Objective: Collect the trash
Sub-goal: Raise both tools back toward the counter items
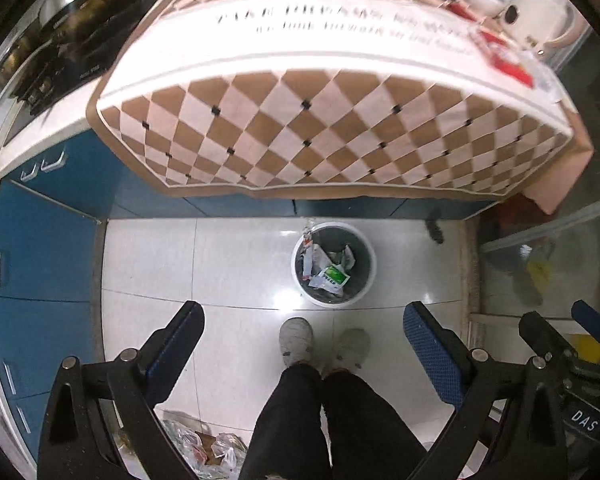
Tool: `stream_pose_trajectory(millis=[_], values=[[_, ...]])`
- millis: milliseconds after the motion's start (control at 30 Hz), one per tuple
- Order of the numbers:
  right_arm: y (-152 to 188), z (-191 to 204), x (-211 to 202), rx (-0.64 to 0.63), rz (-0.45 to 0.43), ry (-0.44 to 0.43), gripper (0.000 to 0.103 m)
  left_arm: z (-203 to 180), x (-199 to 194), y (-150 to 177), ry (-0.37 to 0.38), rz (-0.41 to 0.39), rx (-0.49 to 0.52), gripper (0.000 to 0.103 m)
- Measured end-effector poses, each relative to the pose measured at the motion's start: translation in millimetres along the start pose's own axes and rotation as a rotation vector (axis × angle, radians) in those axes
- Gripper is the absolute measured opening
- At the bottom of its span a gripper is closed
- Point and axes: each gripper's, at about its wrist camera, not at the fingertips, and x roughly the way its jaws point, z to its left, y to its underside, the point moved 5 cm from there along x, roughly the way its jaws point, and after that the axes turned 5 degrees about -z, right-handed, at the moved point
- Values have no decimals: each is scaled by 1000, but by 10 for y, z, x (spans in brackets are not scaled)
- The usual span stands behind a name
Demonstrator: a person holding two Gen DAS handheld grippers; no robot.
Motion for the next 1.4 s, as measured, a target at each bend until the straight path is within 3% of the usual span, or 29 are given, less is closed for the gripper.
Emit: stream_pose_trajectory(millis=[200,333,467,600,733,900,1033,1167,1267,1400], values=[[-81,53,-588,43,-47,-17,103,110,-337,-248,21,-39,2,102],[-265,155,-822,99,-83,-62,103,150,-634,-596,15,-159,22,102],[-687,237,-982,171,-161,-102,103,204,-879,-1181,-24,-312,36,102],[-1234,190,-1005,219,-219,-107,103,267,-865,-1766,-57,-367,8,103],[-1872,130,-855,267,-232,-129,103,308,-659,-2336,-89,-352,-29,103],[-2748,-114,-375,283,-232,-114,103,223,-154,-3098,-96,-266,-118,103],[-3632,-470,236,283,-200,-124,103,-167,323,-3690,-68,-191,-139,103],[-4345,-865,852,289,-155,-120,103,-805,1004,-4325,22,-92,-128,102],[-4746,-1113,1252,289,-123,-113,101,-1286,1485,-4633,102,-12,-103,89],[-5129,-1305,1654,267,-86,-105,94,-1751,1946,-4870,130,50,-50,73]])
